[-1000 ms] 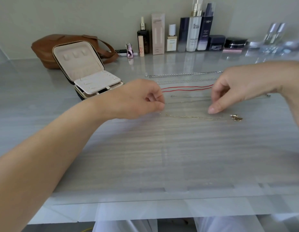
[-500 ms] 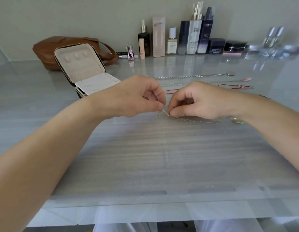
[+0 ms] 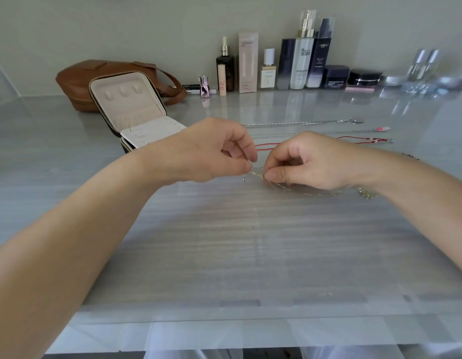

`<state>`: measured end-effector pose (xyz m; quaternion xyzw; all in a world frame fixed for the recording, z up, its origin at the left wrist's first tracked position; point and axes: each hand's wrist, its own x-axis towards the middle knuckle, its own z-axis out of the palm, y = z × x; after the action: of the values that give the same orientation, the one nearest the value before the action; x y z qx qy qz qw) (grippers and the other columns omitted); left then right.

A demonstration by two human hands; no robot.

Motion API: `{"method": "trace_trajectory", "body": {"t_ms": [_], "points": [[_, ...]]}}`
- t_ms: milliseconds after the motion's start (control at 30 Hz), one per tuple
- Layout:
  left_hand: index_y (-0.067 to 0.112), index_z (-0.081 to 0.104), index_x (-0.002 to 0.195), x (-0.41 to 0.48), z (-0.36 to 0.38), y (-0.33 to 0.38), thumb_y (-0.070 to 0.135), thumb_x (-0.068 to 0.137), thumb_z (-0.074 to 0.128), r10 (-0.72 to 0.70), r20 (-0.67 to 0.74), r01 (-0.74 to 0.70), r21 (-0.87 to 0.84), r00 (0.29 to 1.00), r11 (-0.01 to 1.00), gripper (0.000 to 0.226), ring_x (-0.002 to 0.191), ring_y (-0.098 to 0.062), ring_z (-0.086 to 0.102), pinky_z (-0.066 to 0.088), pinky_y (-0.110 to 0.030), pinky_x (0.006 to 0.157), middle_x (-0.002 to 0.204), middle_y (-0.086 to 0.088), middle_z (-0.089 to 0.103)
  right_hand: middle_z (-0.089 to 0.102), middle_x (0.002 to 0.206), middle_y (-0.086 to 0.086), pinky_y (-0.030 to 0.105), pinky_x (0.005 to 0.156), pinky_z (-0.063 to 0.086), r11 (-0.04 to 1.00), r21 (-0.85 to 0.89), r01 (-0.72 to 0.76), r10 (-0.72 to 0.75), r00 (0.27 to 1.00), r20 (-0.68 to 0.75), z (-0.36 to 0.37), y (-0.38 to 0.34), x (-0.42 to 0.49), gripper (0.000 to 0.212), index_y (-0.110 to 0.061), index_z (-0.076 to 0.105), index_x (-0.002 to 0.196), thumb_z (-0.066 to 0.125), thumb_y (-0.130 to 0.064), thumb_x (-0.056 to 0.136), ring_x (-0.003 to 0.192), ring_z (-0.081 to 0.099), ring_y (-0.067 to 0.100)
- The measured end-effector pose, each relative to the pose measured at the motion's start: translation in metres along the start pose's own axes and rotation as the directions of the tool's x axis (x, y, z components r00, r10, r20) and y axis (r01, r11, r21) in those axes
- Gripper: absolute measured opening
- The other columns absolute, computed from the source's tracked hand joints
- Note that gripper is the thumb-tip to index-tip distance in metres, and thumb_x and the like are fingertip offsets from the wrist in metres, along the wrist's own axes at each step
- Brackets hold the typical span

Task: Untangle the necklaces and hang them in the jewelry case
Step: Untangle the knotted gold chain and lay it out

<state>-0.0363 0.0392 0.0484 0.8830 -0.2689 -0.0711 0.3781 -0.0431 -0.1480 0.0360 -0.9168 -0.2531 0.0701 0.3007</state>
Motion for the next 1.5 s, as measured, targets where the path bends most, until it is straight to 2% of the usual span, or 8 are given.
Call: {"method": "trace_trajectory", "body": {"t_ms": [233, 433, 500, 633, 733, 933, 1167, 1500], "points": [[0.027, 0.063, 0.075, -0.001, -0.001, -0.003, 0.016, 0.075, 0.072, -0.041, 0.033, 0.039, 0.071, 0.999, 0.997, 0.014, 0.084, -0.033, 0.063, 0.050, -0.053, 0.077, 0.083, -0.007, 0.069, 0.069, 0.076, -0.003, 0.024, 0.065, 0.045, 0.999, -0.033, -0.020, 0.017, 0.995, -0.100, -0.006, -0.001, -0.002, 0.015, -0.030, 0.066, 0.071, 0.063, -0.023, 0.085, 0.065, 0.055, 0.008], [0.032, 0.065, 0.082, -0.001, 0.001, -0.004, 0.011, 0.080, 0.064, -0.033, 0.079, 0.020, 0.153, 0.996, 0.988, 0.021, 0.075, -0.026, 0.061, 0.053, -0.040, 0.070, 0.079, 0.004, 0.067, 0.069, 0.078, 0.007, 0.030, 0.064, 0.046, 1.000, -0.017, 0.017, -0.019, 0.993, -0.113, -0.007, -0.004, -0.004, 0.015, -0.027, 0.066, 0.074, 0.059, -0.024, 0.087, 0.064, 0.053, 0.017], [0.034, 0.063, 0.081, 0.000, 0.007, -0.003, 0.014, 0.079, 0.066, -0.016, 0.070, 0.004, 0.156, 0.997, 0.988, 0.020, 0.066, -0.007, 0.056, 0.051, -0.026, 0.066, 0.079, 0.008, 0.062, 0.068, 0.078, 0.011, 0.031, 0.065, 0.047, 0.999, -0.011, 0.035, -0.036, 0.994, -0.105, -0.007, -0.004, -0.004, 0.015, -0.025, 0.066, 0.075, 0.058, -0.024, 0.088, 0.066, 0.054, 0.024], [0.014, 0.068, 0.090, 0.003, 0.024, -0.005, 0.020, 0.076, 0.073, 0.012, 0.030, -0.014, 0.072, 0.999, 0.997, 0.016, 0.056, 0.003, 0.049, 0.044, -0.018, 0.058, 0.074, 0.006, 0.060, 0.066, 0.082, 0.021, 0.038, 0.067, 0.047, 0.999, -0.015, 0.050, -0.051, 0.993, -0.107, -0.007, -0.004, -0.004, 0.016, -0.022, 0.066, 0.075, 0.057, -0.024, 0.088, 0.066, 0.052, 0.028], [0.013, 0.071, 0.085, 0.005, 0.023, -0.006, 0.018, 0.074, 0.075, -0.001, -0.033, 0.000, -0.037, 0.999, 0.999, 0.013, 0.062, 0.000, 0.052, 0.049, -0.028, 0.063, 0.076, 0.000, 0.064, 0.067, 0.078, 0.015, 0.033, 0.063, 0.046, 0.999, -0.022, 0.038, -0.040, 0.991, -0.127, -0.008, -0.004, -0.004, 0.017, -0.027, 0.065, 0.071, 0.058, -0.025, 0.087, 0.064, 0.051, 0.017], [0.023, 0.070, 0.072, 0.006, 0.020, -0.004, 0.019, 0.076, 0.074, 0.023, -0.130, -0.033, -0.075, 0.991, 0.997, 0.007, 0.054, 0.002, 0.051, 0.045, -0.017, 0.060, 0.060, 0.011, 0.061, 0.069, 0.081, 0.015, 0.032, 0.064, 0.045, 0.999, -0.035, 0.022, -0.026, 0.990, -0.140, -0.008, -0.006, -0.006, 0.017, -0.013, 0.071, 0.082, 0.060, -0.026, 0.084, 0.068, 0.055, 0.020], [0.018, 0.066, 0.069, 0.004, 0.018, 0.000, 0.011, 0.074, 0.073, -0.003, -0.155, -0.012, -0.098, 0.988, 0.995, 0.011, 0.062, -0.015, 0.050, 0.043, -0.031, 0.061, 0.074, -0.011, 0.062, 0.070, 0.082, 0.014, 0.031, 0.065, 0.046, 1.000, -0.029, -0.001, -0.003, 0.989, -0.151, -0.008, -0.006, -0.006, 0.019, -0.010, 0.070, 0.083, 0.058, -0.025, 0.085, 0.072, 0.059, 0.023], [0.021, 0.069, 0.069, 0.003, 0.014, 0.002, 0.019, 0.076, 0.072, -0.070, -0.167, 0.058, -0.075, 0.983, 0.995, 0.008, 0.060, -0.016, 0.048, 0.037, -0.028, 0.055, 0.050, 0.014, 0.059, 0.063, 0.056, -0.016, 0.017, 0.056, 0.041, 0.998, 0.020, -0.052, 0.054, 0.988, -0.146, -0.010, -0.005, -0.005, 0.018, -0.023, 0.067, 0.069, 0.059, -0.022, 0.085, 0.057, 0.052, 0.003]]}}
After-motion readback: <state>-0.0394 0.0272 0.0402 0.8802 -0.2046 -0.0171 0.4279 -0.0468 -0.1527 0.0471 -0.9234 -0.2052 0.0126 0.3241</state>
